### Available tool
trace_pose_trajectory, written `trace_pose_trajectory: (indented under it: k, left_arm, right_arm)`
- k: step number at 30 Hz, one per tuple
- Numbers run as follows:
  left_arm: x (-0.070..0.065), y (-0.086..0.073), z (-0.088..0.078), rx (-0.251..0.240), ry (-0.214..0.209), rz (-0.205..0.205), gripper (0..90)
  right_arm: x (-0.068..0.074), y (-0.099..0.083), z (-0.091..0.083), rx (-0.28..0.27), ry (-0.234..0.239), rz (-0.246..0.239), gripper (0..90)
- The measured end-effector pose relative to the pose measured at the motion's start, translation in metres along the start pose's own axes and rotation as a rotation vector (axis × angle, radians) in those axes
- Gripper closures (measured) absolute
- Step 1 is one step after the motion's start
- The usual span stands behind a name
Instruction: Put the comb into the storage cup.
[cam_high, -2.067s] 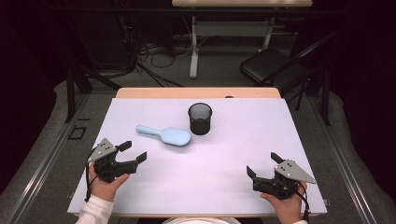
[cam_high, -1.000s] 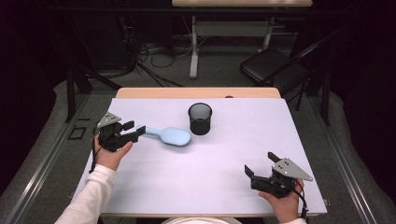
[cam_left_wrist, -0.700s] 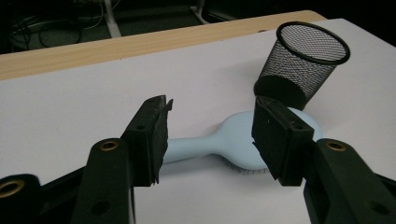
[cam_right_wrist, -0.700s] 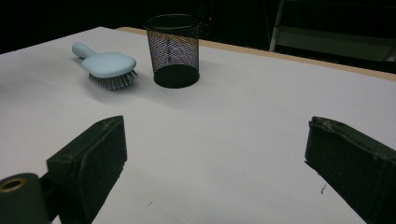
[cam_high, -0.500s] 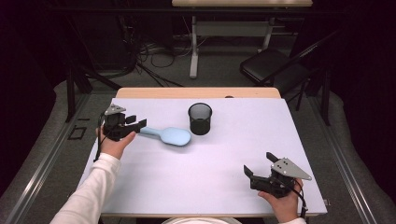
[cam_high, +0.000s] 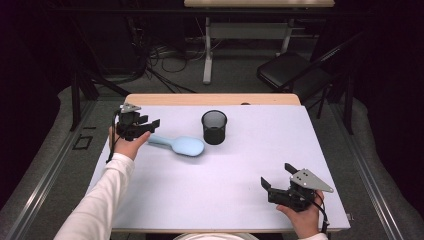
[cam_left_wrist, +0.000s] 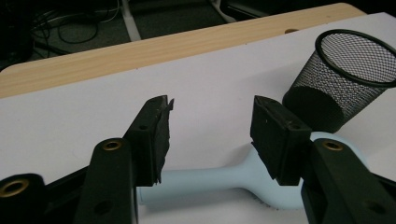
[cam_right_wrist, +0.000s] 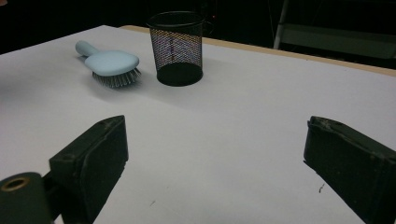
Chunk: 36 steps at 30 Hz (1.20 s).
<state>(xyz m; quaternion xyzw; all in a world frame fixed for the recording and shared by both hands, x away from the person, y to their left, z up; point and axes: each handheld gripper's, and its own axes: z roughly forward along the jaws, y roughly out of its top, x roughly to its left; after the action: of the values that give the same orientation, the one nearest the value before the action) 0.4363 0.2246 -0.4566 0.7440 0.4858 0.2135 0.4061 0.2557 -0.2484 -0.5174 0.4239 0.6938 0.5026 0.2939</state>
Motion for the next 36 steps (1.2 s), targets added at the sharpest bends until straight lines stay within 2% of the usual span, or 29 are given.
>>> trace_pose_trajectory:
  k: [4,7,9,12,13,14,15,18,21,23,25,29,30,36]
  left_arm:
    - [-0.001,0.005,0.006,0.027,0.026,0.017,51.0]
    - [-0.001,0.008,0.01,0.034,0.042,0.022,57.3]
    - [0.0,0.01,0.014,0.06,0.034,0.012,62.1]
    - [0.0,0.012,0.019,0.079,0.044,0.025,64.6]
    - [0.001,0.011,0.021,0.077,0.032,0.024,65.2]
    - [0.002,0.011,0.023,0.076,0.02,-0.004,65.5]
    - [0.003,0.011,0.024,0.074,0.012,-0.012,65.6]
    - [0.004,0.011,0.028,0.069,0.033,0.025,67.0]
    - [0.004,0.011,0.031,0.058,0.033,0.014,69.2]
    - [0.006,0.012,0.035,0.079,0.051,0.011,71.9]
    - [0.007,0.012,0.038,0.094,0.053,0.005,78.3]
    - [0.009,0.011,0.042,0.127,0.077,0.013,86.4]
    - [0.012,0.009,0.045,0.148,0.082,0.001,89.1]
    - [0.016,0.006,0.056,0.192,0.103,-0.003,90.0]
  right_arm:
    - [0.0,0.0,0.0,0.001,0.005,-0.002,6.6]
    - [0.0,0.0,0.0,0.002,0.007,0.0,6.6]
    - [0.0,0.0,0.001,0.001,0.009,-0.003,6.7]
    - [0.0,0.0,0.001,0.0,0.01,-0.001,6.7]
    - [0.0,-0.001,0.001,0.001,0.01,-0.002,6.7]
    - [0.0,-0.001,0.002,0.0,0.01,0.003,6.7]
    - [0.0,-0.001,0.002,0.001,0.011,0.005,6.7]
    - [-0.001,-0.001,0.002,-0.001,0.011,0.004,6.7]
    - [-0.001,-0.001,0.002,0.0,0.012,0.004,6.7]
    - [-0.001,-0.001,0.002,0.003,0.013,0.003,6.7]
    - [-0.001,-0.001,0.002,0.004,0.013,0.004,6.7]
    - [-0.001,-0.002,0.002,0.006,0.013,0.004,6.7]
    - [-0.001,-0.002,0.003,0.008,0.012,0.004,6.7]
    - [0.0,-0.002,0.004,0.014,0.015,0.001,6.8]
